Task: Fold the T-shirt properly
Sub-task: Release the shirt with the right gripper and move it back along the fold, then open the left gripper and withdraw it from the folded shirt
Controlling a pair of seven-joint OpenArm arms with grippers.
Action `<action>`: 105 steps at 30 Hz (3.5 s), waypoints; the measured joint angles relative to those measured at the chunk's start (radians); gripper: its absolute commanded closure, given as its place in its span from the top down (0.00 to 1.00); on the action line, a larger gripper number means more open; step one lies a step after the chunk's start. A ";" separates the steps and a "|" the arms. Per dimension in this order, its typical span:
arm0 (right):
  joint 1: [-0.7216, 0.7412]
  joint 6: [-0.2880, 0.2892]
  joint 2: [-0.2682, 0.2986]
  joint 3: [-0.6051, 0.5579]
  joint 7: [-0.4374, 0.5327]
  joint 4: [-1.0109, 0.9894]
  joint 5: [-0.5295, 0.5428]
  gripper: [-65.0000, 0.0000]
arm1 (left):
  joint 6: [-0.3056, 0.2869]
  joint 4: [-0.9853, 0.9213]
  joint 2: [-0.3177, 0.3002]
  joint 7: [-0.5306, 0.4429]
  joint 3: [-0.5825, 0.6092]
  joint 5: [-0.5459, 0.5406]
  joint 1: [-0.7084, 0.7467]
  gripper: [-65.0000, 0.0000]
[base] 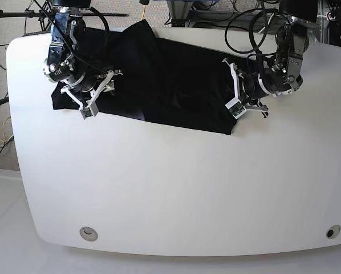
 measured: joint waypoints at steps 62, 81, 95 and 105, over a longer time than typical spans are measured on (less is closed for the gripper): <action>0.021 0.004 0.005 0.007 0.079 -0.113 0.036 0.56 | -0.003 -0.140 0.121 -0.011 -0.310 0.000 -0.052 0.59; 0.020 0.004 0.006 0.006 0.079 -0.113 0.036 0.56 | 0.000 -0.163 0.163 0.063 -0.335 -0.097 -0.052 0.59; 0.020 0.004 0.005 0.006 0.079 -0.113 0.036 0.56 | 0.000 -0.163 0.161 0.061 -0.335 -0.181 -0.052 0.59; 0.020 0.004 0.006 0.006 0.079 -0.113 0.036 0.56 | 0.000 -0.185 0.179 0.060 -0.331 -0.182 -0.053 0.59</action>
